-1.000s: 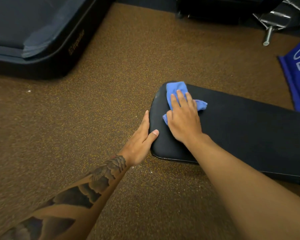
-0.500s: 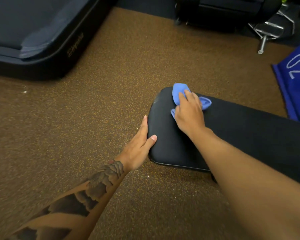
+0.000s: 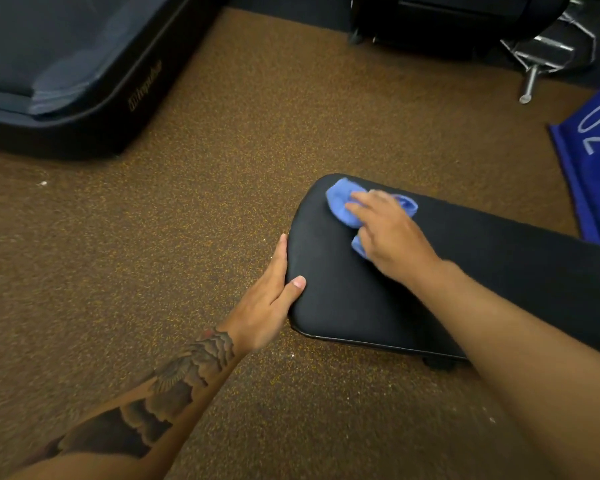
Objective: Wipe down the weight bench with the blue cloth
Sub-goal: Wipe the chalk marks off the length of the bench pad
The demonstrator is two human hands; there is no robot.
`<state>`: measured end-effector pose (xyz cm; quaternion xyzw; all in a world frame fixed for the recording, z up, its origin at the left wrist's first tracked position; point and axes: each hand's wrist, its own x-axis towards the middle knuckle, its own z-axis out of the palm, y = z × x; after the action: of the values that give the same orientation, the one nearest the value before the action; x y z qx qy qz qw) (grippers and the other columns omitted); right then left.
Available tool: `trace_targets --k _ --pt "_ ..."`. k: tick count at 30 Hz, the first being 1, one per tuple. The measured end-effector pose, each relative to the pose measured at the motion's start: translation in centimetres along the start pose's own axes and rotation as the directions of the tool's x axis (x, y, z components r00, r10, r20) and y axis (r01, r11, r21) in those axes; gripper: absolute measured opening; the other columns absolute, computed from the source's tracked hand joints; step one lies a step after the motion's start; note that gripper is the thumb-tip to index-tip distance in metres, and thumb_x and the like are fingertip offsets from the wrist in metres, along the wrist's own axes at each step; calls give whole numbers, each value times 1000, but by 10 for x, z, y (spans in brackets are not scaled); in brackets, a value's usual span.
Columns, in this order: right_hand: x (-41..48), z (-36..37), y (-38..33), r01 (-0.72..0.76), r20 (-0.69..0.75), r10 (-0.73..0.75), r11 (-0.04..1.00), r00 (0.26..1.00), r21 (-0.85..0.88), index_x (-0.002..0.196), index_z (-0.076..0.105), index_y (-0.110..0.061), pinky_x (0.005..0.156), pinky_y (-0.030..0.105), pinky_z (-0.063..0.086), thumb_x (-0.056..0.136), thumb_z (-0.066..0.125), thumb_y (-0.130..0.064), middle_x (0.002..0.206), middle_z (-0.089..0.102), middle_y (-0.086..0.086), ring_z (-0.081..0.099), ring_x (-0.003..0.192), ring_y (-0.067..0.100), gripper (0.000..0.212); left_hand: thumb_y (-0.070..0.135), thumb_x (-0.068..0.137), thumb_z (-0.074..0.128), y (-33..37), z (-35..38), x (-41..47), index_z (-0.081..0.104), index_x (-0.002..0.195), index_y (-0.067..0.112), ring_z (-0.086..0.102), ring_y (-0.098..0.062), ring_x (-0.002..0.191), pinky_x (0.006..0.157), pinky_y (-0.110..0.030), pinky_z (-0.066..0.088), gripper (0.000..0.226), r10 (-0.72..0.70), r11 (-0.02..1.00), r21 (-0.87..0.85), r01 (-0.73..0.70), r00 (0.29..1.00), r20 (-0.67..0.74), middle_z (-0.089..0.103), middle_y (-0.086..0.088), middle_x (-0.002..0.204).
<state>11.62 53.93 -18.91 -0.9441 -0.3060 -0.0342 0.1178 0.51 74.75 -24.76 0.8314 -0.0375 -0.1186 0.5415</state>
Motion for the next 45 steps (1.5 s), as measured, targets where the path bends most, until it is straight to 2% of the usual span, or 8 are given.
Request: trace_targets --k 5,7,12,15,23,31,37,45 --pt "69 12 -18 -224 79 227 973 971 -51 90 59 -1 91 47 39 78 29 -35 107 59 18 51 105 38 47 43 96 34 3 3 -1 -6 151 23 1 15 138 110 -6 6 71 -11 1000 -12 11 1000 -27 -2 17 158" --pt "78 23 -39 -156 101 159 987 982 -34 91 60 0 92 47 37 82 44 -26 106 59 18 49 108 38 32 41 95 34 3 3 -1 -5 152 21 0 15 138 107 -3 4 71 -9 1000 -4 9 999 -34 -3 16 158" --pt "17 26 -71 127 11 -130 984 991 127 91 67 1 95 42 36 76 29 -19 99 66 16 51 101 32 46 34 97 36 4 2 1 -3 152 20 3 7 142 117 -19 7 69 51 999 -16 -51 998 -21 1 12 159" --pt "-29 13 -56 130 -80 -121 985 989 116 106 67 4 104 29 26 77 37 -10 115 65 17 43 113 25 44 38 97 36 1 0 2 -3 152 21 4 5 143 119 -27 9 69 42 999 -34 -42 999 -2 3 12 160" --pt "35 16 -27 -184 9 184 983 983 -6 81 57 -3 87 46 43 71 35 -30 96 58 16 54 93 38 35 44 94 36 0 -1 0 -2 152 26 5 13 139 117 -21 8 72 -11 999 -49 12 1000 6 3 18 158" --pt "-34 29 -98 5 -19 -4 995 1000 100 112 65 0 101 45 43 75 42 -12 117 64 14 54 116 36 45 43 87 46 -7 1 10 52 133 21 37 -15 137 117 -46 19 51 -45 876 -482 7 997 -66 48 0 143" --pt "-108 16 -93 28 158 -16 997 987 -73 128 55 -1 103 48 40 82 36 -22 136 53 12 45 129 35 54 63 84 48 -6 0 8 20 151 22 20 -3 143 120 -40 11 83 -113 912 -398 103 994 0 25 10 155" --pt "-27 30 -107 -249 -6 250 966 968 64 118 59 5 99 53 40 76 45 -17 129 56 19 46 122 43 50 57 86 43 -2 2 8 31 147 19 26 -6 141 119 -39 16 73 -83 916 -397 58 995 -47 33 5 153"
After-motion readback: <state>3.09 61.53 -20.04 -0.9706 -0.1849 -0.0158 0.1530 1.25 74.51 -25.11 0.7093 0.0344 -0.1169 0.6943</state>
